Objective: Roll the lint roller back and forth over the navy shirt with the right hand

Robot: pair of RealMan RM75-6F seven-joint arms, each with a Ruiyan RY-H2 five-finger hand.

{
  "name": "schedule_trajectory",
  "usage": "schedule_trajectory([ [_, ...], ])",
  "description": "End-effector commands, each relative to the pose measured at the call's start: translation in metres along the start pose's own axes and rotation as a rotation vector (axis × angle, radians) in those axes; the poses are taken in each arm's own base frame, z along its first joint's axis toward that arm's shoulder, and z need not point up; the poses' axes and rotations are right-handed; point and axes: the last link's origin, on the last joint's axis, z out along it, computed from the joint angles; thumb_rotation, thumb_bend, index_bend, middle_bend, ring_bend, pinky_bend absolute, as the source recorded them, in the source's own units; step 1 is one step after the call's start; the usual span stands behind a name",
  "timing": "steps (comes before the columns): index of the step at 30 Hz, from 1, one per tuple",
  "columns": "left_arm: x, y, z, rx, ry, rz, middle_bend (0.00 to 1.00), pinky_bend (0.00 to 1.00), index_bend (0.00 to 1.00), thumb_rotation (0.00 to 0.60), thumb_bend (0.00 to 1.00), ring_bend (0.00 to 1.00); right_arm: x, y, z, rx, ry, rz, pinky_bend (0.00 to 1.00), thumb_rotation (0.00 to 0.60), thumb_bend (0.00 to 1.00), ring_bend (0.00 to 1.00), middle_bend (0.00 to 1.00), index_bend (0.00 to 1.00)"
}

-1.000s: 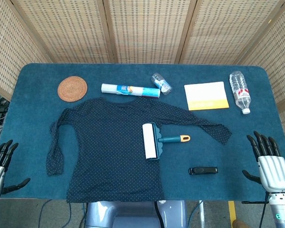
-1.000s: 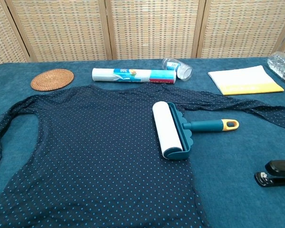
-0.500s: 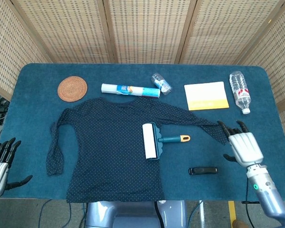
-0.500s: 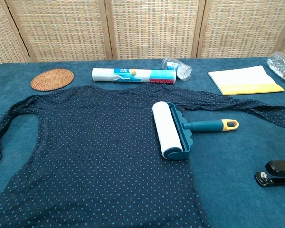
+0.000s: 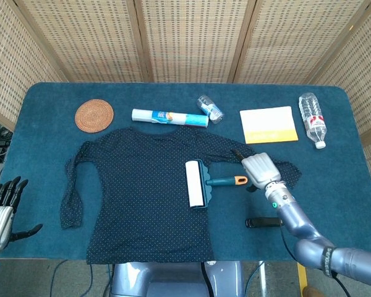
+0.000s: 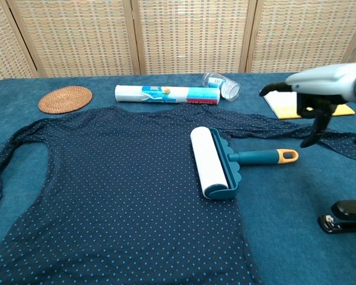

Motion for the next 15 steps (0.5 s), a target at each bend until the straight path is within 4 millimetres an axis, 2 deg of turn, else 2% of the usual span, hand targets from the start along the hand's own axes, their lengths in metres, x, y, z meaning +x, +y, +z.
schedule_trajectory([
  [1, -0.001, 0.000, 0.001, 0.003, -0.002, 0.001, 0.00, 0.00, 0.00, 0.600, 0.00, 0.00, -0.014, -0.018, 0.016, -0.008, -0.045, -0.032, 1.00, 0.600, 0.02, 1.00, 1.00, 0.24],
  [4, -0.001, -0.002, 0.002, 0.008, -0.004, 0.002, 0.00, 0.00, 0.00, 0.600, 0.00, 0.00, -0.019, -0.026, 0.023, -0.022, -0.060, -0.044, 1.00, 0.600, 0.14, 1.00, 1.00, 0.33],
  [8, -0.002, -0.002, 0.003, 0.012, -0.009, 0.003, 0.00, 0.00, 0.00, 0.600, 0.00, 0.00, -0.027, -0.038, 0.031, -0.026, -0.078, -0.043, 1.00, 0.600, 0.26, 1.00, 1.00, 0.36],
  [15, -0.002, -0.003, 0.003, 0.012, -0.008, 0.004, 0.00, 0.00, 0.00, 0.600, 0.00, 0.00, -0.036, -0.055, 0.039, -0.027, -0.080, -0.066, 1.00, 0.600, 0.33, 1.00, 1.00, 0.39],
])
